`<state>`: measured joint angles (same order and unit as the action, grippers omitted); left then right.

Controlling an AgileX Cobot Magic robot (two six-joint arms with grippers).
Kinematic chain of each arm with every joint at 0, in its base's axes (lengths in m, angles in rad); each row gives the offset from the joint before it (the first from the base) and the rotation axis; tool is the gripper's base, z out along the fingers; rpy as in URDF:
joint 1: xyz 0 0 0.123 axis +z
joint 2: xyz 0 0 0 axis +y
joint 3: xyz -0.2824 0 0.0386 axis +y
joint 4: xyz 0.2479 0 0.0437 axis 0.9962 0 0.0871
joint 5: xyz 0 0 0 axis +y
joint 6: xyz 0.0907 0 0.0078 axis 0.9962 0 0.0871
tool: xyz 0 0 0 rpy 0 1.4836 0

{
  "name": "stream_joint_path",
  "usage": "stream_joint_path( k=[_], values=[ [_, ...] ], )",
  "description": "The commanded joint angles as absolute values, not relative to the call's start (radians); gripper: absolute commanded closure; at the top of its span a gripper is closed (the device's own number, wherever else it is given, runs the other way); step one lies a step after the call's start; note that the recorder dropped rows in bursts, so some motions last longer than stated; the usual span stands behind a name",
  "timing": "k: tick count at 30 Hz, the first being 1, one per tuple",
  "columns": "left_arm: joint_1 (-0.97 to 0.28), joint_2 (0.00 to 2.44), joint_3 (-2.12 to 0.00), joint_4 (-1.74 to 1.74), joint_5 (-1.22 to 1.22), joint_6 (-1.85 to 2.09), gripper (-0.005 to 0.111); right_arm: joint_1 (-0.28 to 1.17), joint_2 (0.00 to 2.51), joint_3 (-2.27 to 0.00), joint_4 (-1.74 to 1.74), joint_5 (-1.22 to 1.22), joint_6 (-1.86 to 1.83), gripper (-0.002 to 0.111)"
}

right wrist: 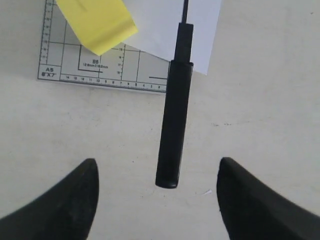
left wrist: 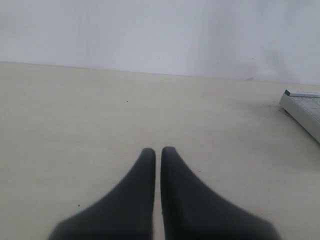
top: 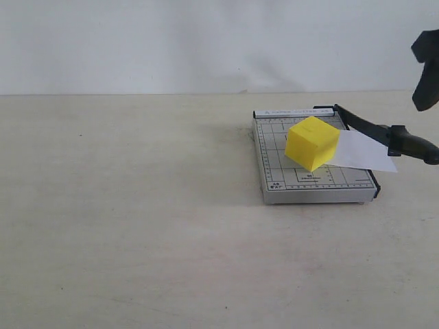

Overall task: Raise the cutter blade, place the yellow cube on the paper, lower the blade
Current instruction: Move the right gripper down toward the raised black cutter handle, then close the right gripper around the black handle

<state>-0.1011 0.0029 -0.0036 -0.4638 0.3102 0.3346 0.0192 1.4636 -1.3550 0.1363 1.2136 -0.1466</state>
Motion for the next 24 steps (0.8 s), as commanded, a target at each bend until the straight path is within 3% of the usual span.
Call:
stream_joint_path(
  k=[1,24],
  values=[
    [-0.098,0.000,0.000,-0.471,0.303,0.321,0.102,0.019,1.522,-1.364,0.123,1.221,-0.168,0.045],
    [-0.098,0.000,0.000,-0.471,0.299,0.321,0.102,0.019,1.686,-1.345,0.117,1.200,-0.185,0.045]
  ],
)
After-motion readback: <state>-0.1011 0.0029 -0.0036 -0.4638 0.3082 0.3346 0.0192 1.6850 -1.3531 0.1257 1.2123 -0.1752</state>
